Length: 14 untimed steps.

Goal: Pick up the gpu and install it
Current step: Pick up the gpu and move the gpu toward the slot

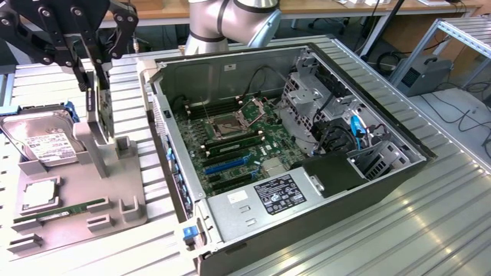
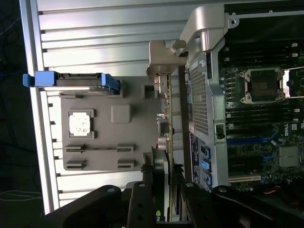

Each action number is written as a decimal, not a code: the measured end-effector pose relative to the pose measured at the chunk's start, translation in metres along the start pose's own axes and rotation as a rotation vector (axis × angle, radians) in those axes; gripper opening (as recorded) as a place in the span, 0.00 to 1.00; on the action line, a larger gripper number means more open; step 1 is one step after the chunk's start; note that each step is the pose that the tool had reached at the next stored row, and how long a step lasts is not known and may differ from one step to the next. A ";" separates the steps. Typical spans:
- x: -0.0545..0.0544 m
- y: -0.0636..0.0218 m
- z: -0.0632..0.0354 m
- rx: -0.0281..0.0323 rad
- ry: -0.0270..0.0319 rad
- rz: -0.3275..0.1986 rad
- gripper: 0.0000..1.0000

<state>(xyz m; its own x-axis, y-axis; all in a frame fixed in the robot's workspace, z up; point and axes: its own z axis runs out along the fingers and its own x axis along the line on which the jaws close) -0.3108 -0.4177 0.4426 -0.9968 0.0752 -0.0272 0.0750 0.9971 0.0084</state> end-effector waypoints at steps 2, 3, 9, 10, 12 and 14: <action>-0.002 -0.0001 0.0001 0.0001 -0.0001 0.000 0.27; -0.003 -0.0001 0.0001 0.0001 0.0001 0.000 0.27; -0.008 0.0002 0.0003 0.0003 -0.0001 0.000 0.27; -0.009 0.0002 0.0004 0.0003 0.0000 0.000 0.27; -0.010 0.0003 0.0004 0.0005 0.0000 0.000 0.27; -0.012 0.0004 0.0005 0.0006 0.0000 0.000 0.27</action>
<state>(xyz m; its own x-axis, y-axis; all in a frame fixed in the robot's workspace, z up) -0.2988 -0.4182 0.4424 -0.9968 0.0753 -0.0272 0.0751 0.9971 0.0078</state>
